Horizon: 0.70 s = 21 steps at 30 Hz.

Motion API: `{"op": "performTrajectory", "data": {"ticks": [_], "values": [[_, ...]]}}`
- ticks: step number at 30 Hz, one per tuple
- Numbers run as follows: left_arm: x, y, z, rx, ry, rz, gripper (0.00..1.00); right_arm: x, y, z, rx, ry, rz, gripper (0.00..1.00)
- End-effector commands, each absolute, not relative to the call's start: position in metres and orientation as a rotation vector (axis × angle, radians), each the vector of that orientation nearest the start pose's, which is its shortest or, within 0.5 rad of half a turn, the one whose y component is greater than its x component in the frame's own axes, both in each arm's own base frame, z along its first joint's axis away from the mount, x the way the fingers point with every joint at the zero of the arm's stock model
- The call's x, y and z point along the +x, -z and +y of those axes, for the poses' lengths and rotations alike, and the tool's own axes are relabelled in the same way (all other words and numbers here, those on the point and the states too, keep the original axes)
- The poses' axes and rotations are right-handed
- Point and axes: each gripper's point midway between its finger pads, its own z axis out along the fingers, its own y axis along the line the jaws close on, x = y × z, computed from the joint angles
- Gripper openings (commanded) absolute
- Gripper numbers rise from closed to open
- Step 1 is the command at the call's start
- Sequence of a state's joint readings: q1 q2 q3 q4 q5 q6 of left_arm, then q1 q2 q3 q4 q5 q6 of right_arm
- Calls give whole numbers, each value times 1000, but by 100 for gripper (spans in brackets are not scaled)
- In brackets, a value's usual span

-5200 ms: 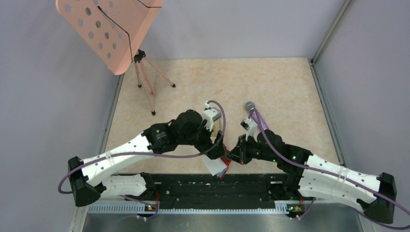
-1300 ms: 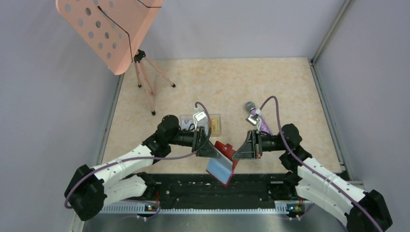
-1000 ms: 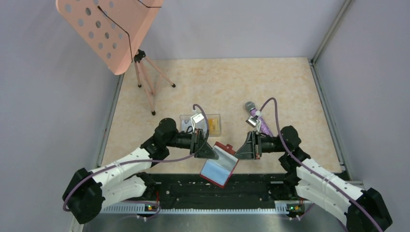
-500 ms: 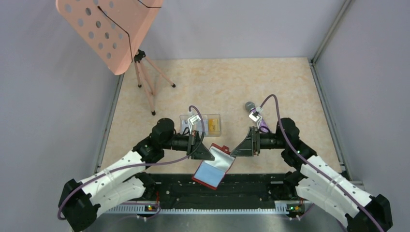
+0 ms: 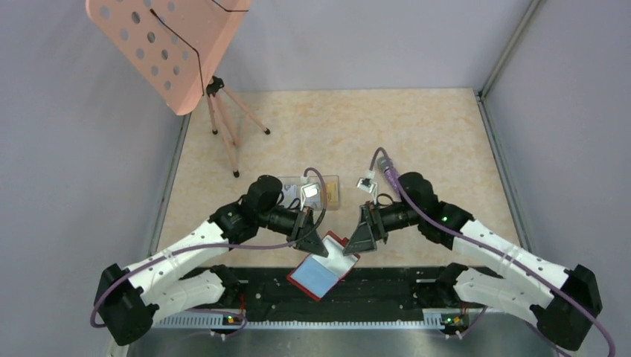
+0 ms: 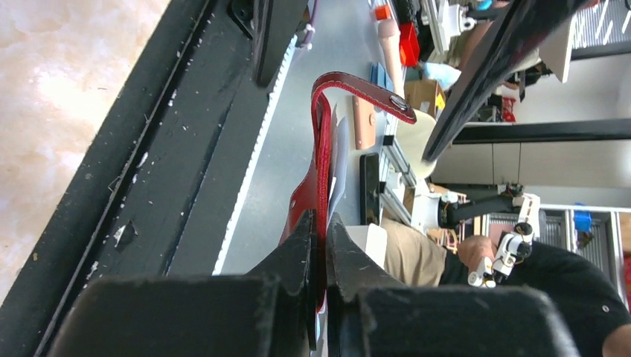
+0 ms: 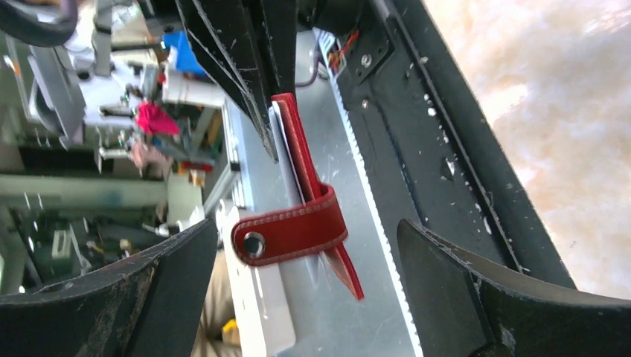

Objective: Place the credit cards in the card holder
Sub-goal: Open the card holder.

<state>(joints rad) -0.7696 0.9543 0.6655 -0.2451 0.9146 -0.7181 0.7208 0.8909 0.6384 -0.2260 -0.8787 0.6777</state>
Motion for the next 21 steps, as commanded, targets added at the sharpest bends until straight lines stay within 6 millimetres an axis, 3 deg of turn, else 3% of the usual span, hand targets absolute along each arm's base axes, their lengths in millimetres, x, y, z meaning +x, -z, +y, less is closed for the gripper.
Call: {"op": "performTrajectory", "data": {"ticks": [1, 4, 8, 11, 12, 16, 21], "values": [[56, -228, -284, 878, 1827, 2250, 0, 66, -210, 295, -883, -1647, 2204, 88], [56, -229, -286, 895, 1820, 2250, 0, 53, -206, 308, -967, -1697, 2190, 74], [57, -231, -287, 889, 1812, 2242, 0, 46, -210, 314, -1009, -1751, 2150, 46], [58, -232, -286, 876, 1799, 2236, 0, 44, -216, 315, -1005, -1786, 2105, 9], [58, -232, -286, 872, 1791, 2236, 4, 44, -217, 316, -1005, -1796, 2094, 0], [69, -230, -282, 821, 1672, 2253, 45, 49, -215, 316, -958, -1767, 2103, 0], [109, -233, -272, 610, 1379, 2218, 59, 68, -192, 314, -815, -1685, 2214, 0]]}}
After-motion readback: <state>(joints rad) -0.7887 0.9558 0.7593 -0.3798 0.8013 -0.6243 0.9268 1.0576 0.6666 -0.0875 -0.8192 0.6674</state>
